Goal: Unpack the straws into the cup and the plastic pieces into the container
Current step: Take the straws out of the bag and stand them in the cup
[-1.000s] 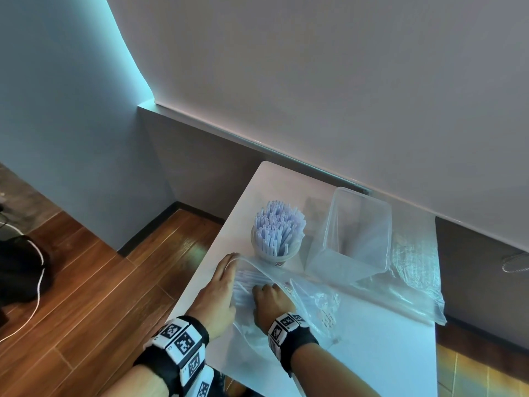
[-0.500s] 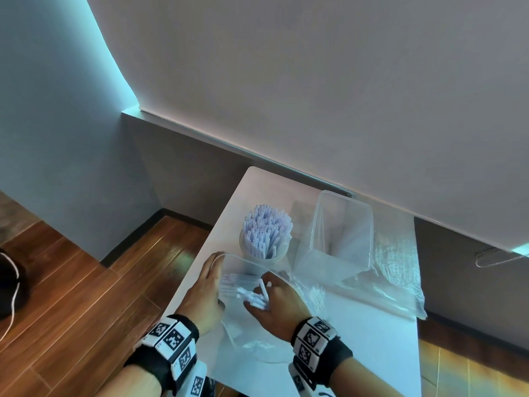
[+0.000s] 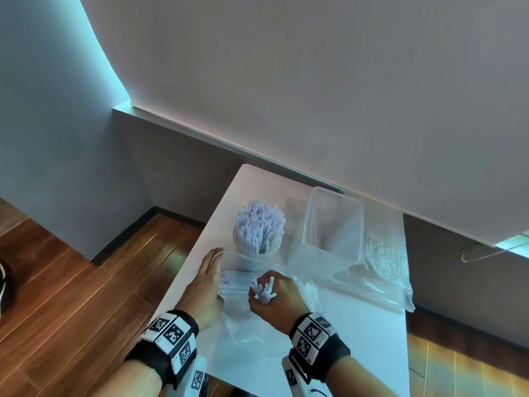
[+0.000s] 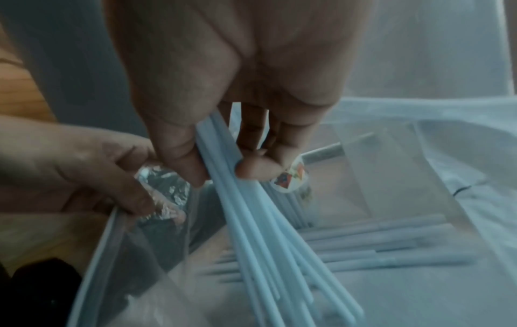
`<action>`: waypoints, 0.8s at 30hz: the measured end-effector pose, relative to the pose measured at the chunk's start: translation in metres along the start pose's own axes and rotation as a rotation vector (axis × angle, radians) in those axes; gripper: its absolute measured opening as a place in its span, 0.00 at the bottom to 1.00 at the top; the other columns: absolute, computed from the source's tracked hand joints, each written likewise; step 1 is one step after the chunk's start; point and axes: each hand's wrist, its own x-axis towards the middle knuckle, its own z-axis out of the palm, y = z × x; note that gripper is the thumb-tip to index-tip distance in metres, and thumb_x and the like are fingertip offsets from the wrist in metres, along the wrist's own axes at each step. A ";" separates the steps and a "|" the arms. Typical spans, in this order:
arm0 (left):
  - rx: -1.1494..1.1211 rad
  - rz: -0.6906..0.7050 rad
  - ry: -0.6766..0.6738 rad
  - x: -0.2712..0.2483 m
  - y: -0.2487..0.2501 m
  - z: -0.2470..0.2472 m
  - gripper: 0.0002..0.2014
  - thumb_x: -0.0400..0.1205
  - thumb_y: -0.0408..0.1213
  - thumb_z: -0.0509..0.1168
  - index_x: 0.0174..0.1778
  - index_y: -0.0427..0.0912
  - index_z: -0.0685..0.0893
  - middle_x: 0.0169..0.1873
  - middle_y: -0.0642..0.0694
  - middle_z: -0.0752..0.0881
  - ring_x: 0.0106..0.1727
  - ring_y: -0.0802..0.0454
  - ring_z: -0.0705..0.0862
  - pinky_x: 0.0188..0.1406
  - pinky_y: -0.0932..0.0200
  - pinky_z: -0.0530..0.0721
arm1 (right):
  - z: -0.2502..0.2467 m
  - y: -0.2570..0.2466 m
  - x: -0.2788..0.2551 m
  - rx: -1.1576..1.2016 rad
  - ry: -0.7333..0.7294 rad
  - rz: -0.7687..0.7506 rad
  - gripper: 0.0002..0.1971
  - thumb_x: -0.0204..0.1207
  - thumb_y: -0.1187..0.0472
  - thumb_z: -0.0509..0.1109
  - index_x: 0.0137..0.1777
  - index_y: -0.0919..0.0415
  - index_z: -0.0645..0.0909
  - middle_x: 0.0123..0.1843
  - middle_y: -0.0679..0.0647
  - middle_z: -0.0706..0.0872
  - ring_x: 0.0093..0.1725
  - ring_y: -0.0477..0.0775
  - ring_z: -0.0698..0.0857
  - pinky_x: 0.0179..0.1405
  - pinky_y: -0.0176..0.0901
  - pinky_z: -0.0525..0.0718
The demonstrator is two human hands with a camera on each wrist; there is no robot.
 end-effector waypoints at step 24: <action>-0.038 -0.008 -0.021 -0.001 -0.004 0.003 0.49 0.76 0.21 0.68 0.84 0.53 0.47 0.82 0.57 0.51 0.76 0.50 0.71 0.67 0.62 0.78 | -0.055 -0.039 0.002 0.159 -0.021 -0.029 0.02 0.65 0.68 0.76 0.34 0.62 0.87 0.33 0.54 0.89 0.34 0.50 0.88 0.40 0.45 0.87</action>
